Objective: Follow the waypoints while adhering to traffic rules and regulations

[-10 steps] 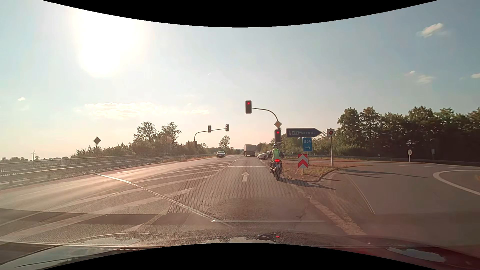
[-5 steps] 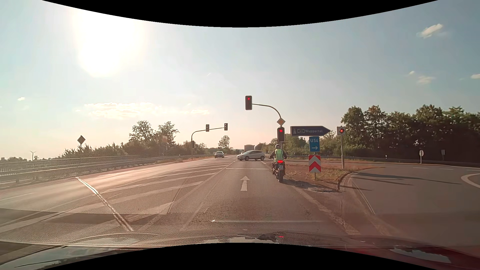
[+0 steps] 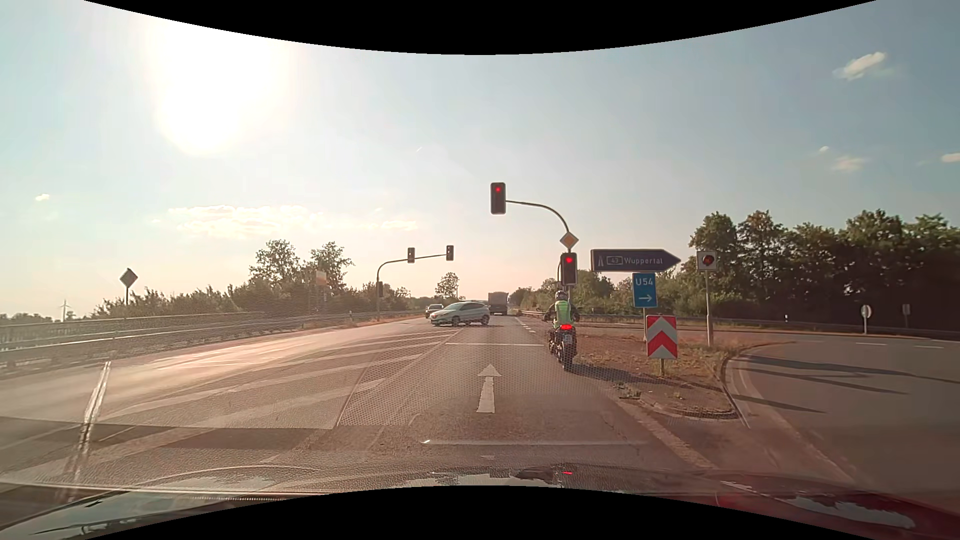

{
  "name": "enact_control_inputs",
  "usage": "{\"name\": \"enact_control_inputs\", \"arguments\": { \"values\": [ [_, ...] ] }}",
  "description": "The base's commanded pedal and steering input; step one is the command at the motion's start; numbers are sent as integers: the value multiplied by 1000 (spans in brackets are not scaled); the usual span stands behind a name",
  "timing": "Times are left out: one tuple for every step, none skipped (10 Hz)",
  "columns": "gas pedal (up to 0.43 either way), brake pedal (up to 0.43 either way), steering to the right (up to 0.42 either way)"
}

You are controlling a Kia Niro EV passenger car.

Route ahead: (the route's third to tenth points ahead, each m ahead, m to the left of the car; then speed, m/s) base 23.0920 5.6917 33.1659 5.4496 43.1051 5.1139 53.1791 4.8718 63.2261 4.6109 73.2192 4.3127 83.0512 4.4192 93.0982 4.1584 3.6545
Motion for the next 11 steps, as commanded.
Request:
{"name": "enact_control_inputs", "arguments": {
  "values": [
    [0,12,0],
    [0,12,0],
    [0,6,0],
    [0,0,0],
    [0,6,1],
    [0,6,4],
    [0,6,5],
    [0,6,5],
    [0,0,5],
    [0,0,6],
    [0,0,7]
  ]
}}
